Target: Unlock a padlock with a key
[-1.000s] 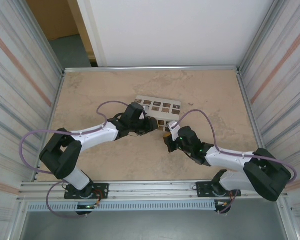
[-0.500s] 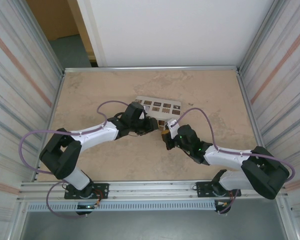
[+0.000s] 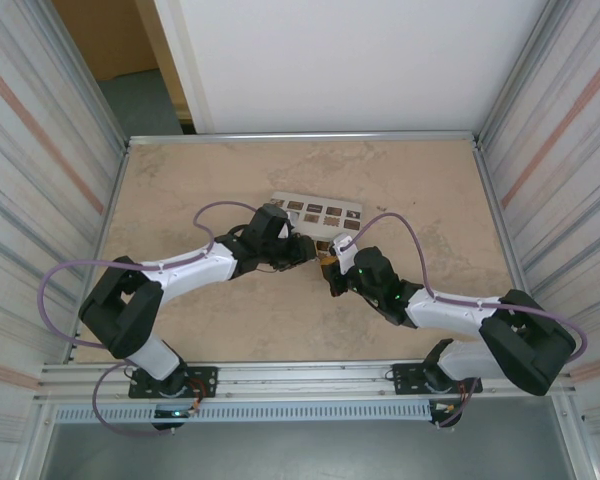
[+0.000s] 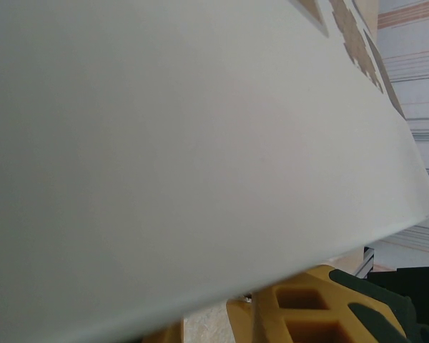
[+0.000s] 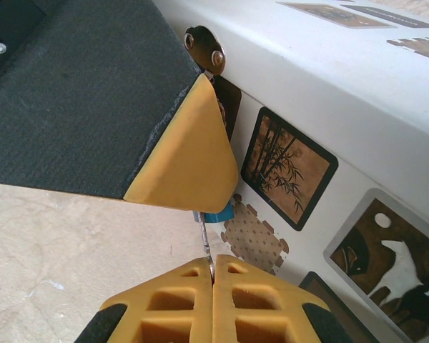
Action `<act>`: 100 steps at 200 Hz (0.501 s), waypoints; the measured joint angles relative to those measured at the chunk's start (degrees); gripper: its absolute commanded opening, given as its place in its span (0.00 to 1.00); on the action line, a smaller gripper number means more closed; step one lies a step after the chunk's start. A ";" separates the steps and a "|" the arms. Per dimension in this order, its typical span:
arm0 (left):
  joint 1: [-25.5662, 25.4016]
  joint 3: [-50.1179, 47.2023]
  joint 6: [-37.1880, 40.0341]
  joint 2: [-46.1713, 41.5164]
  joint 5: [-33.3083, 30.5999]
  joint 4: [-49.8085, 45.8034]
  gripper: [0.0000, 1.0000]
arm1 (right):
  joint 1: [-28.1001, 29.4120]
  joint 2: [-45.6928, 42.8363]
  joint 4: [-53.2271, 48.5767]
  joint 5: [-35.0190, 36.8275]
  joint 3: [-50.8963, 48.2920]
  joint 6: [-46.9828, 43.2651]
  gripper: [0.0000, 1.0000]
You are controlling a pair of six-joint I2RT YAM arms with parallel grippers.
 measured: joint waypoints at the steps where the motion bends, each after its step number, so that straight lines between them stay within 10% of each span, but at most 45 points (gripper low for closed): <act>1: 0.00 0.00 0.00 0.00 0.00 0.00 0.07 | 0.00 0.00 0.00 0.02 0.00 0.00 0.00; 100: 0.00 0.00 0.00 0.00 -0.02 -0.04 0.08 | 0.00 -0.50 -0.35 0.04 -0.83 0.02 0.00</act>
